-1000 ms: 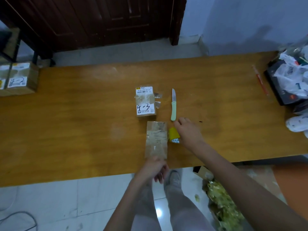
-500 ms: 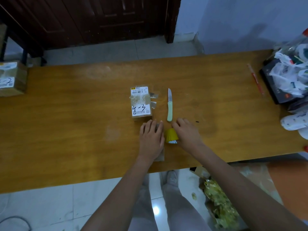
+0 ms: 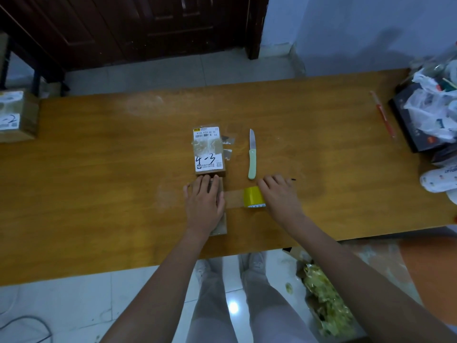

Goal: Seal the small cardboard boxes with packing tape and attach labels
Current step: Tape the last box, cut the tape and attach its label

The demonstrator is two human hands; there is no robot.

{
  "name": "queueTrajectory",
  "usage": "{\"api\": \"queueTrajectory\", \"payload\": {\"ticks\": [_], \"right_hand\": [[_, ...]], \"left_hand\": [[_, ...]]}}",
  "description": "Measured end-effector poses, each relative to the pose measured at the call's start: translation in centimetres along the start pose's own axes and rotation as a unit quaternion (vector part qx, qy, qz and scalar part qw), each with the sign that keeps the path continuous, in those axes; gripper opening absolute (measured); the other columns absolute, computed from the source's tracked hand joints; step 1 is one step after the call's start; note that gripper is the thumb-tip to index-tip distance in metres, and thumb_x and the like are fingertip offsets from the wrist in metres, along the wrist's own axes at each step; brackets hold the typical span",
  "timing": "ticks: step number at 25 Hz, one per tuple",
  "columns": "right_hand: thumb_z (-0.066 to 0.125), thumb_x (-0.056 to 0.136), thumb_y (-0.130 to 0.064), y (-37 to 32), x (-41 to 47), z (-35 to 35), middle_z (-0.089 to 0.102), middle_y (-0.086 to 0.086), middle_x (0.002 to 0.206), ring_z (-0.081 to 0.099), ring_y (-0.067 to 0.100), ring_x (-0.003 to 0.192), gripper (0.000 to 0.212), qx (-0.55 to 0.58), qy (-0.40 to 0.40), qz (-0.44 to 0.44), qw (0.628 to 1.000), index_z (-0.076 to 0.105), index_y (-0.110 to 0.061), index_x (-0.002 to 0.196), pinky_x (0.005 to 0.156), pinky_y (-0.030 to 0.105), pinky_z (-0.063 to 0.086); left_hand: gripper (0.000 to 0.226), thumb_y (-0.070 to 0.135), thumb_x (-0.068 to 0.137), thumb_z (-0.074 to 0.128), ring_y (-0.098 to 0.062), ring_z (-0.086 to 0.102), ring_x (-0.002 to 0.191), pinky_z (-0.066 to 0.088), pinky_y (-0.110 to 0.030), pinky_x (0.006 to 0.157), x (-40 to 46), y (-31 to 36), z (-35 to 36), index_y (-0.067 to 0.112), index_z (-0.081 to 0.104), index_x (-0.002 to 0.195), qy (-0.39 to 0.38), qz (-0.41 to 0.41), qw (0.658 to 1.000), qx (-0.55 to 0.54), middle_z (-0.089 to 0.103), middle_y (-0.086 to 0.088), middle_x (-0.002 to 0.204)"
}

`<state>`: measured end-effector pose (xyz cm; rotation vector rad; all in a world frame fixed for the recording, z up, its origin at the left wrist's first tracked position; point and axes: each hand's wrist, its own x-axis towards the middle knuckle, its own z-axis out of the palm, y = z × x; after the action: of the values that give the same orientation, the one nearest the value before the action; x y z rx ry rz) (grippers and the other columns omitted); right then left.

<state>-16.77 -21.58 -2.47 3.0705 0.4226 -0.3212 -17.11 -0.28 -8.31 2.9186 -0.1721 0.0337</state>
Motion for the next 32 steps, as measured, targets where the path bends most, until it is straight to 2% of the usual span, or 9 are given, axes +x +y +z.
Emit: {"api": "queueTrajectory", "payload": {"ticks": [4, 9, 13, 15, 19, 25, 27, 30, 32], "right_hand": [[0.061, 0.079, 0.000, 0.9, -0.4, 0.1, 0.062, 0.008, 0.107, 0.054, 0.031, 0.101, 0.034, -0.030, -0.015, 0.040, 0.999, 0.058, -0.010, 0.112, 0.077, 0.040, 0.043], [0.055, 0.086, -0.001, 3.5, -0.6, 0.3, 0.059, 0.007, 0.116, 0.049, 0.030, 0.110, 0.037, -0.043, -0.024, 0.083, 0.995, 0.053, -0.011, 0.122, 0.085, 0.041, 0.042], [0.068, 0.072, 0.007, 3.7, -1.0, 0.4, 0.064, 0.015, 0.096, 0.056, 0.036, 0.090, 0.034, -0.018, 0.033, 0.079, 0.996, 0.061, -0.003, 0.104, 0.072, 0.042, 0.046], [0.066, 0.071, 0.011, 4.0, -1.0, 0.6, 0.063, 0.019, 0.094, 0.055, 0.037, 0.088, 0.034, 0.008, 0.043, 0.085, 0.995, 0.060, 0.000, 0.103, 0.073, 0.042, 0.045], [0.070, 0.064, 0.013, 4.2, -0.9, 0.6, 0.064, 0.016, 0.083, 0.059, 0.036, 0.078, 0.027, -0.055, 0.070, 0.043, 0.995, 0.065, 0.000, 0.087, 0.065, 0.041, 0.047], [0.076, 0.062, -0.005, 5.0, -1.1, 0.8, 0.060, 0.004, 0.071, 0.061, 0.026, 0.075, 0.016, -0.187, 0.075, -0.050, 0.978, 0.064, -0.011, 0.070, 0.063, 0.035, 0.046], [0.075, 0.063, -0.004, 5.3, -1.3, 1.2, 0.062, 0.006, 0.075, 0.062, 0.027, 0.076, 0.017, -0.186, 0.097, -0.053, 0.976, 0.066, -0.010, 0.076, 0.065, 0.035, 0.047], [0.074, 0.065, 0.001, 6.3, -1.9, 1.3, 0.065, 0.012, 0.090, 0.062, 0.032, 0.083, 0.035, -0.142, 0.118, -0.024, 0.983, 0.068, -0.008, 0.098, 0.067, 0.039, 0.048], [0.075, 0.062, 0.005, 6.7, -2.1, 1.2, 0.065, 0.014, 0.091, 0.062, 0.034, 0.084, 0.039, -0.111, 0.108, 0.005, 0.988, 0.067, -0.008, 0.098, 0.065, 0.040, 0.050]], "left_hand": [[0.048, 0.040, 0.094, 0.041, -0.025, 0.050, 0.122, 0.033, -0.048, 0.099, -0.1, -0.3, -0.3, 0.017, 0.056, 0.133, -0.006, -0.006, 1.000, 0.010, 0.058, -0.006, 0.131], [0.049, 0.040, 0.093, 0.043, -0.025, 0.051, 0.121, 0.034, -0.048, 0.097, -0.1, -0.6, -0.7, 0.016, 0.057, 0.133, 0.003, -0.017, 1.000, 0.021, 0.059, -0.007, 0.130], [0.050, 0.041, 0.094, 0.041, -0.024, 0.050, 0.123, 0.033, -0.048, 0.099, -0.1, -0.5, -0.9, 0.016, 0.056, 0.135, 0.000, -0.019, 0.999, 0.030, 0.058, -0.006, 0.132], [0.051, 0.041, 0.094, 0.039, -0.024, 0.049, 0.124, 0.033, -0.048, 0.099, -0.1, -0.6, -0.9, 0.016, 0.055, 0.135, -0.002, -0.020, 0.999, 0.029, 0.058, -0.006, 0.132], [0.051, 0.041, 0.095, 0.037, -0.023, 0.048, 0.125, 0.033, -0.047, 0.099, -0.1, -0.5, -1.1, 0.016, 0.054, 0.136, -0.012, -0.016, 0.999, 0.033, 0.056, -0.006, 0.134], [0.050, 0.043, 0.095, 0.038, -0.022, 0.047, 0.125, 0.033, -0.047, 0.098, -0.2, -1.2, -0.9, 0.018, 0.053, 0.136, -0.014, -0.005, 0.999, 0.050, 0.055, -0.004, 0.134], [0.050, 0.043, 0.095, 0.037, -0.021, 0.047, 0.124, 0.034, -0.048, 0.097, -0.1, -1.2, -0.6, 0.018, 0.053, 0.135, -0.013, -0.010, 0.999, 0.045, 0.055, -0.004, 0.133], [0.048, 0.042, 0.095, 0.038, -0.021, 0.048, 0.120, 0.035, -0.047, 0.095, -0.4, -1.3, -0.4, 0.018, 0.051, 0.134, 0.002, -0.051, 0.998, 0.027, 0.055, -0.004, 0.130], [0.047, 0.041, 0.094, 0.039, -0.021, 0.049, 0.118, 0.035, -0.046, 0.094, -0.4, -1.7, -0.4, 0.018, 0.052, 0.133, 0.009, -0.063, 0.998, 0.021, 0.055, -0.004, 0.127]]}}
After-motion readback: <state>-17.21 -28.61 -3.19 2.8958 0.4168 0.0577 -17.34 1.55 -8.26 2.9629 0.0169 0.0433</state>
